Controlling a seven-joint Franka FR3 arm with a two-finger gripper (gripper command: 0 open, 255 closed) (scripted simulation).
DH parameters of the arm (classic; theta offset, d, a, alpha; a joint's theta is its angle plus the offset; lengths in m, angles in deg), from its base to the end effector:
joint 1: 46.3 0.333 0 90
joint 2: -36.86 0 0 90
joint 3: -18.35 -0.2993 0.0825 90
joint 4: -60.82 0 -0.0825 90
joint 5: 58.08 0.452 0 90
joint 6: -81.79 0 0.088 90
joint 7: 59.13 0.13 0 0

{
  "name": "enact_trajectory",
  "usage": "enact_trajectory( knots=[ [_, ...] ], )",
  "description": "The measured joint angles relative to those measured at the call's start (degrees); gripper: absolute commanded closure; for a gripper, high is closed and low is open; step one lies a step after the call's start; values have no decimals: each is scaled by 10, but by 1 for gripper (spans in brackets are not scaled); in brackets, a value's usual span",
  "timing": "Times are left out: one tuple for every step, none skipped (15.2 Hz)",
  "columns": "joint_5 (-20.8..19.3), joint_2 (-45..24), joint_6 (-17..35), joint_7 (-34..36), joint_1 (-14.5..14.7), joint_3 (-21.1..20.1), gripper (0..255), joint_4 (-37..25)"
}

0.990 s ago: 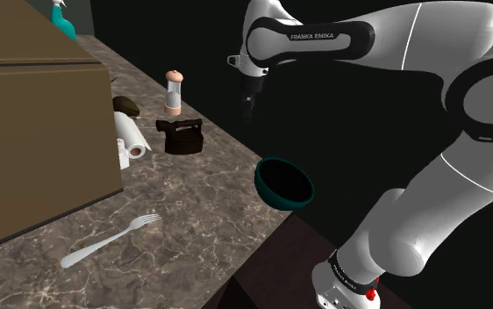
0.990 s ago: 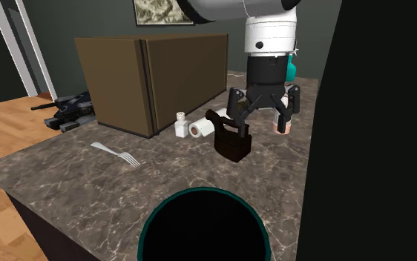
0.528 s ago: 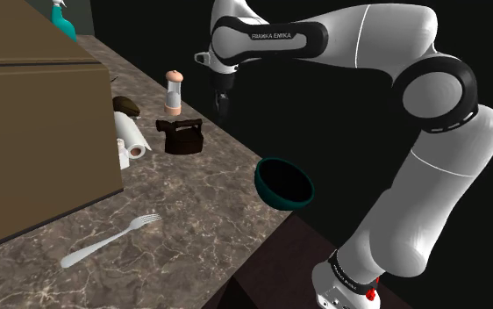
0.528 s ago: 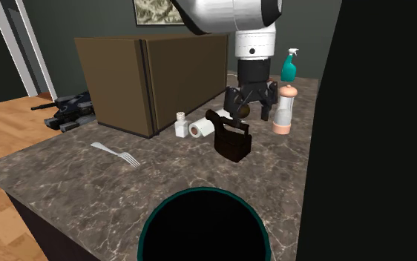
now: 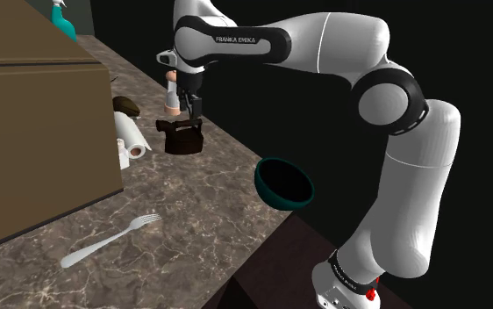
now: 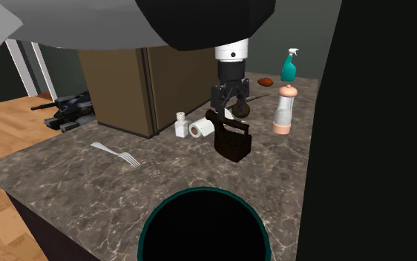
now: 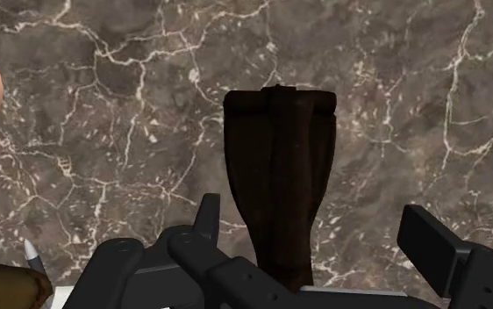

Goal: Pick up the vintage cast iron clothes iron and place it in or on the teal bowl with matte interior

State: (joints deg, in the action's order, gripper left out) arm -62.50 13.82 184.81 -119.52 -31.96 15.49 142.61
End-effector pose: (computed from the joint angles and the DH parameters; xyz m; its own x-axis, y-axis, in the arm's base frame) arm 0.7058 0.2053 0.4079 0.1999 0.9778 -0.0634 0.9797 -0.2004 -0.0001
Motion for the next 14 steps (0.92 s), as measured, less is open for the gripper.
enact_trajectory(
  knots=[
    [-1,-8,3,-7,0,-1,0,-6],
    [-1,-12,9,-11,0,-2,0,-3],
    [-1,-15,15,-12,0,-2,0,-1],
    [-2,-17,21,-13,-1,-2,0,2],
    [-2,-18,29,-13,-1,-2,0,9],
    [-2,-18,35,-13,-1,-2,0,16],
    [-2,-21,44,-13,-2,-2,0,22],
    [-3,-22,50,-12,-1,-2,0,27],
    [-3,-23,52,-12,-1,-2,0,28],
    [-3,-23,53,-12,-1,-2,0,29],
    [-3,-22,54,-12,-1,-2,0,30],
    [-3,-22,54,-12,-1,-2,0,30],
    [-3,-22,54,-12,-1,-2,0,30],
    [-3,-22,54,-12,-1,-2,0,30]
  ],
)
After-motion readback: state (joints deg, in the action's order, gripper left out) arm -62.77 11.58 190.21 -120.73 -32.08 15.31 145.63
